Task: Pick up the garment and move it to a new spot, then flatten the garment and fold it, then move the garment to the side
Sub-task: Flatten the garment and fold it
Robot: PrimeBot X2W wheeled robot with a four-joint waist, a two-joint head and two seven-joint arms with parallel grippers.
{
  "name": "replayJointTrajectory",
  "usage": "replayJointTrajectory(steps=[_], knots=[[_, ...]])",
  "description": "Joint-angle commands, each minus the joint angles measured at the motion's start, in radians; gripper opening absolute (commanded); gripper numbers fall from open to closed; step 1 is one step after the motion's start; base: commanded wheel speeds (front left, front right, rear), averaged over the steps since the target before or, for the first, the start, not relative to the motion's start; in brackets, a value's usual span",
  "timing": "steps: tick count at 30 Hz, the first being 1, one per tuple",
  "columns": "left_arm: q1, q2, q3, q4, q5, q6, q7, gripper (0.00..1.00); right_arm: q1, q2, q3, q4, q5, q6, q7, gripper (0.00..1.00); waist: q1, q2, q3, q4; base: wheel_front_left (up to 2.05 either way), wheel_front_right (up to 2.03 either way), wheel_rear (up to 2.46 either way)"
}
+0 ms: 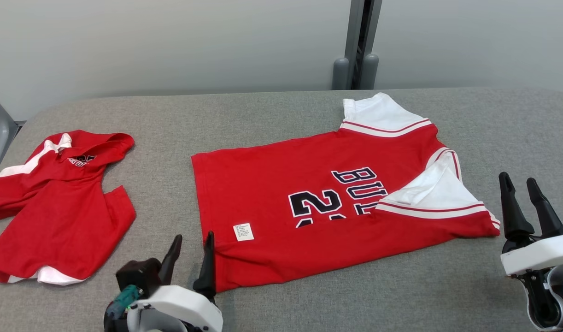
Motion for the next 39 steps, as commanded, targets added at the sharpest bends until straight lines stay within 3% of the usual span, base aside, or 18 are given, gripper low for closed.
replayJointTrajectory(steps=[1, 9, 11, 17, 21, 27, 28, 29, 39], knots=[[0.008, -0.002, -0.002, 0.012, 0.021, 0.002, -0.003, 1.00, 0.012, 0.005, -0.005, -0.009, -0.007, 0.000, -0.005, 1.00, 0.0000, -0.0001, 0.000, -0.001, 0.00, 0.00, 0.00], [0.001, -0.053, -0.063, 0.174, 0.042, -0.039, 0.020, 1.00, 0.031, 0.030, -0.051, -0.029, -0.033, 0.000, -0.004, 1.00, 0.0000, -0.0001, 0.004, -0.002, 0.00, 0.00, 0.00], [-0.013, -0.059, -0.053, 0.208, 0.032, -0.032, 0.025, 1.00, 0.033, 0.033, -0.053, -0.029, -0.034, 0.000, -0.004, 1.00, 0.0000, -0.0001, 0.006, -0.002, 0.00, 0.00, 0.00], [-0.048, -0.087, -0.033, 0.293, -0.031, -0.059, 0.056, 1.00, 0.029, 0.039, -0.039, -0.029, -0.037, 0.000, -0.004, 1.00, 0.0000, -0.0001, 0.010, -0.011, 0.00, 0.00, 0.00], [-0.062, -0.110, -0.011, 0.326, -0.107, -0.103, 0.073, 1.00, 0.023, 0.036, -0.038, -0.024, -0.032, 0.000, -0.004, 1.00, 0.0000, -0.0001, 0.015, -0.019, 0.00, 0.00, 0.00], [-0.091, -0.118, -0.041, 0.384, -0.121, -0.113, 0.087, 1.00, 0.019, 0.028, -0.027, -0.015, -0.037, 0.000, 0.000, 1.00, 0.0000, -0.0001, 0.023, -0.024, 0.00, 0.00, 0.00], [-0.095, -0.119, -0.047, 0.391, -0.123, -0.120, 0.090, 0.93, 0.018, 0.027, -0.023, -0.012, -0.038, 0.000, 0.002, 1.00, 0.0000, -0.0001, 0.024, -0.024, 0.00, 0.00, 0.00], [-0.098, -0.120, -0.050, 0.395, -0.124, -0.128, 0.084, 0.00, 0.018, 0.026, -0.021, -0.010, -0.039, 0.000, 0.001, 1.00, 0.0000, -0.0001, 0.025, -0.023, 0.00, 0.00, 0.00], [-0.140, -0.097, -0.068, 0.401, -0.097, -0.150, 0.044, 0.00, 0.012, 0.018, -0.047, 0.053, -0.043, 0.000, -0.002, 1.00, 0.0000, -0.0001, 0.033, 0.016, 0.00, 0.00, 0.00]])
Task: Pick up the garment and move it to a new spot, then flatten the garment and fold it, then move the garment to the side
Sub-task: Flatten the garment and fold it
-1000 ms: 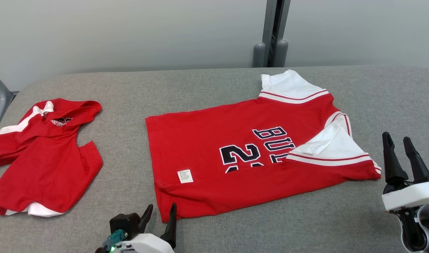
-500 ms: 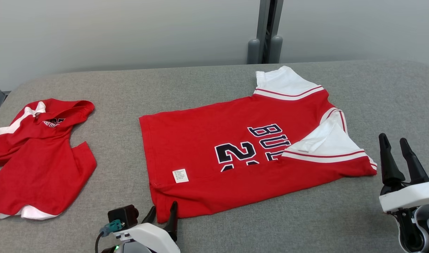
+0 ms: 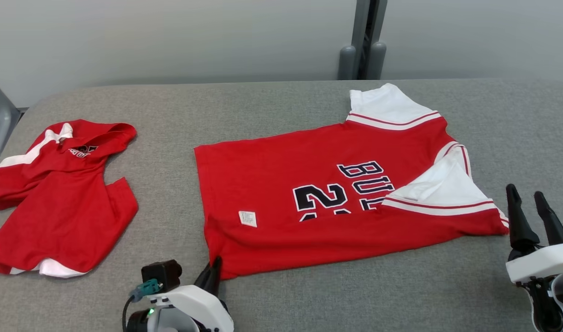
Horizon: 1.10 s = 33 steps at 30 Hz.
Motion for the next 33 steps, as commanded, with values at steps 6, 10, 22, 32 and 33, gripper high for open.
replayJointTrajectory(steps=[6, 10, 22, 32, 33], knots=[[-0.014, 0.039, -0.003, -0.042, 0.021, 0.008, -0.012, 0.00, -0.026, 0.010, -0.039, 0.108, 0.004, 0.000, 0.011, 1.00, 0.0000, -0.0001, -0.006, 0.031, 0.00, 0.00, 0.00], [-0.004, 0.045, -0.012, -0.073, 0.027, 0.011, 0.001, 0.00, -0.043, 0.027, -0.042, 0.193, 0.020, 0.000, 0.036, 1.00, 0.0000, -0.0001, -0.004, 0.044, 0.00, 0.00, 0.00], [0.011, 0.069, -0.038, -0.144, 0.039, 0.028, 0.034, 0.00, -0.086, 0.047, -0.042, 0.409, 0.077, 0.000, 0.020, 1.00, 0.0000, -0.0001, 0.023, 0.075, 0.00, 0.00, 0.00], [0.006, 0.085, -0.058, -0.195, 0.052, 0.044, 0.058, 0.00, -0.124, 0.029, 0.029, 0.377, 0.197, 0.000, 0.030, 0.00, 0.0000, -0.0001, 0.054, 0.087, 0.00, 0.00, 0.00], [0.008, 0.086, -0.058, -0.198, 0.052, 0.045, 0.059, 0.00, -0.123, 0.022, 0.035, 0.372, 0.204, 0.000, 0.026, 0.00, 0.0000, -0.0001, 0.053, 0.087, 0.00, 0.00, 0.00]])
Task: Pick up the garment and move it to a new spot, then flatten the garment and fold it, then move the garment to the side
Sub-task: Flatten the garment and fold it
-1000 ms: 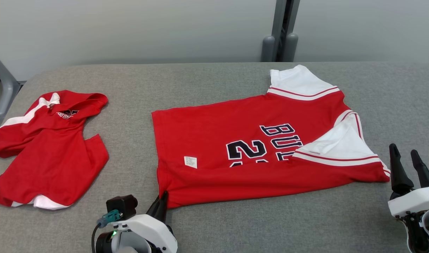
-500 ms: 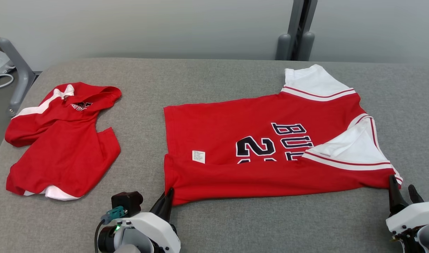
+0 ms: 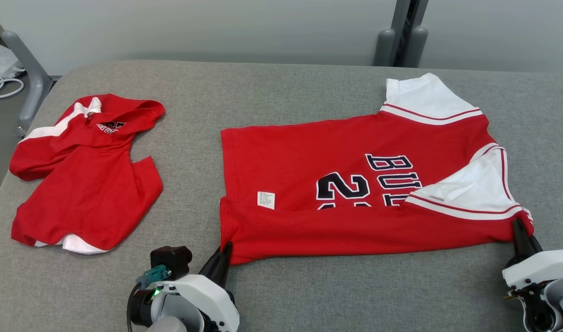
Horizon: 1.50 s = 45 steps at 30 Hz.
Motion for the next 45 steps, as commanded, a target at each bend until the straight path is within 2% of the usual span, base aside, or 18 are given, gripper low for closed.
replayJointTrajectory(steps=[1, 8, 19, 29, 39, 40, 41, 42, 44, 45], knots=[[0.005, 0.010, 0.001, -0.005, 0.007, 0.008, 0.000, 0.00, -0.005, -0.021, 0.007, -0.007, 0.012, 0.000, -0.011, 0.00, 0.0000, 0.0000, -0.002, -0.001, 0.00, 0.00, 0.00], [0.025, 0.019, -0.009, -0.007, 0.007, 0.017, 0.004, 0.00, 0.019, -0.039, 0.013, -0.019, 0.059, 0.000, -0.029, 0.00, 0.0000, 0.0000, -0.029, -0.013, 0.00, 0.00, 0.00], [0.079, 0.049, -0.040, -0.042, 0.019, 0.013, 0.019, 0.00, 0.150, -0.053, -0.027, -0.090, 0.137, 0.000, -0.040, 0.00, 0.0000, 0.0000, -0.094, -0.041, 0.00, 0.00, 0.00], [0.147, 0.118, -0.053, -0.144, 0.008, 0.038, 0.075, 0.00, 0.326, -0.018, -0.072, -0.262, 0.158, 0.000, -0.018, 0.00, 0.0000, 0.0000, -0.104, -0.061, 0.00, 0.00, 0.00], [0.219, 0.185, -0.063, -0.245, 0.004, 0.075, 0.134, 0.00, 0.473, 0.028, -0.155, -0.419, 0.099, 0.000, 0.101, 0.00, 0.0000, 0.0000, -0.098, -0.083, 0.00, 0.00, 0.00], [0.225, 0.188, -0.068, -0.253, 0.002, 0.075, 0.145, 0.00, 0.479, 0.033, -0.172, -0.430, 0.089, 0.000, 0.111, 0.16, 0.0000, 0.0000, -0.096, -0.084, 0.00, 0.00, 0.00], [0.227, 0.191, -0.072, -0.261, 0.000, 0.076, 0.155, 0.02, 0.483, 0.040, -0.192, -0.439, 0.084, 0.000, 0.124, 0.56, 0.0000, 0.0000, -0.094, -0.084, 0.00, 0.00, 0.00], [0.229, 0.193, -0.071, -0.270, -0.005, 0.076, 0.161, 0.51, 0.485, 0.051, -0.210, -0.450, 0.083, 0.000, 0.140, 1.00, 0.0000, 0.0000, -0.092, -0.083, 0.00, 0.00, 0.00], [0.235, 0.193, -0.065, -0.282, -0.013, 0.085, 0.173, 1.00, 0.490, 0.066, -0.240, -0.473, 0.067, 0.000, 0.177, 1.00, 0.0000, 0.0000, -0.090, -0.082, 0.00, 0.00, 0.00], [0.238, 0.196, -0.058, -0.288, -0.017, 0.089, 0.171, 1.00, 0.486, 0.069, -0.265, -0.487, 0.057, 0.000, 0.185, 1.00, 0.0000, 0.0000, -0.090, -0.083, 0.00, 0.00, 0.00]])
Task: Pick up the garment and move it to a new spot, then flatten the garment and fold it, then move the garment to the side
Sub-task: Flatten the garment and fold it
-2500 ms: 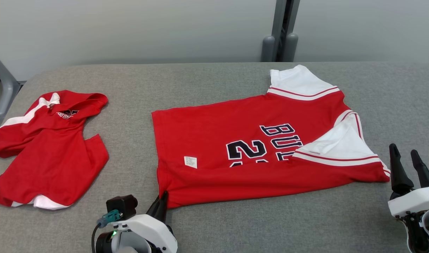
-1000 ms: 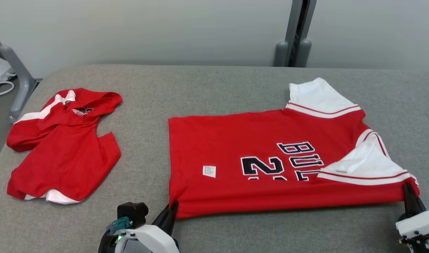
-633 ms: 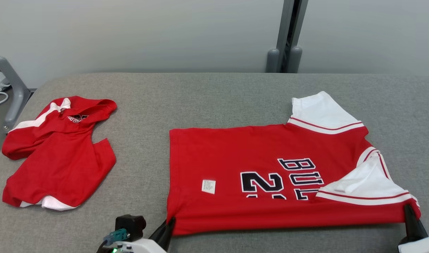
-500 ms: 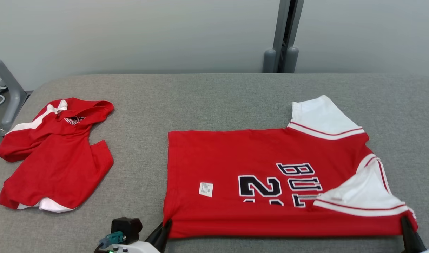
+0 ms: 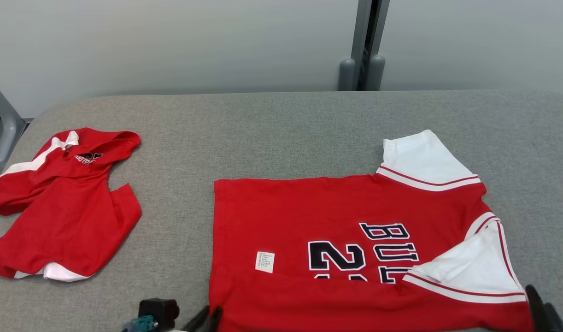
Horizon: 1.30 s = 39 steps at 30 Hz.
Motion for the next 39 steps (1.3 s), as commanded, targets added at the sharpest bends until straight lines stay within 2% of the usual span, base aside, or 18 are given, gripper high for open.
replayJointTrajectory(steps=[1, 5, 7, 13, 18, 20, 22, 26, 30, 34, 39], knots=[[0.013, 0.012, 0.018, -0.012, -0.008, 0.017, -0.008, 1.00, -0.003, 0.005, -0.039, -0.035, -0.031, 0.000, 0.022, 1.00, 0.0000, -0.0001, 0.000, -0.002, 0.00, 0.00, 0.00], [0.013, 0.019, 0.050, -0.033, -0.017, 0.037, -0.033, 1.00, -0.032, 0.015, -0.094, -0.099, -0.081, 0.000, 0.051, 1.00, 0.0000, -0.0001, 0.006, -0.006, 0.00, 0.00, 0.00], [0.002, 0.023, 0.089, -0.056, -0.023, 0.059, -0.070, 1.00, -0.058, 0.028, -0.131, -0.167, -0.150, 0.000, 0.087, 1.00, 0.0000, -0.0001, 0.007, -0.005, 0.00, 0.00, 0.00], [-0.048, 0.010, 0.182, -0.089, -0.007, 0.095, -0.208, 1.00, -0.148, 0.023, -0.125, -0.291, -0.326, 0.000, 0.107, 1.00, 0.0000, -0.0001, 0.013, -0.016, 0.00, 0.00, 0.00], [-0.106, -0.013, 0.237, -0.098, 0.040, 0.098, -0.273, 1.00, -0.219, -0.011, -0.047, -0.342, -0.458, 0.000, 0.035, 1.00, 0.0000, -0.0001, 0.024, -0.032, 0.00, 0.00, 0.00], [-0.128, 0.002, 0.241, -0.078, 0.120, 0.129, -0.281, 1.00, -0.238, -0.019, -0.014, -0.341, -0.490, 0.000, -0.013, 1.00, 0.0000, -0.0001, 0.030, -0.038, 0.00, 0.00, 0.00], [-0.139, -0.033, 0.256, -0.080, 0.161, 0.143, -0.286, 1.00, -0.249, -0.019, 0.007, -0.330, -0.513, 0.000, -0.071, 1.00, 0.0000, -0.0001, 0.037, -0.042, 0.00, 0.00, 0.00], [-0.127, -0.091, 0.325, -0.105, 0.229, 0.117, -0.287, 1.00, -0.246, -0.044, 0.059, -0.295, -0.627, 0.000, -0.171, 1.00, 0.0000, -0.0001, 0.053, -0.047, 0.00, 0.00, 0.00], [-0.104, -0.136, 0.356, -0.074, 0.277, 0.069, -0.287, 1.00, -0.241, -0.011, 0.069, -0.262, -0.670, 0.000, -0.205, 1.00, 0.0000, -0.0001, 0.064, -0.056, 0.00, 0.00, 0.00], [-0.110, -0.148, 0.379, -0.014, 0.318, 0.040, -0.287, 1.00, -0.262, 0.008, 0.093, -0.250, -0.691, 0.000, -0.214, 1.00, 0.0000, -0.0001, 0.087, -0.079, 0.00, 0.00, 0.00], [-0.185, -0.138, 0.368, 0.129, 0.351, 0.043, -0.286, 1.00, -0.287, 0.024, 0.130, -0.247, -0.696, 0.000, -0.217, 1.00, 0.0000, -0.0001, 0.126, -0.120, 0.00, 0.00, 0.00]])
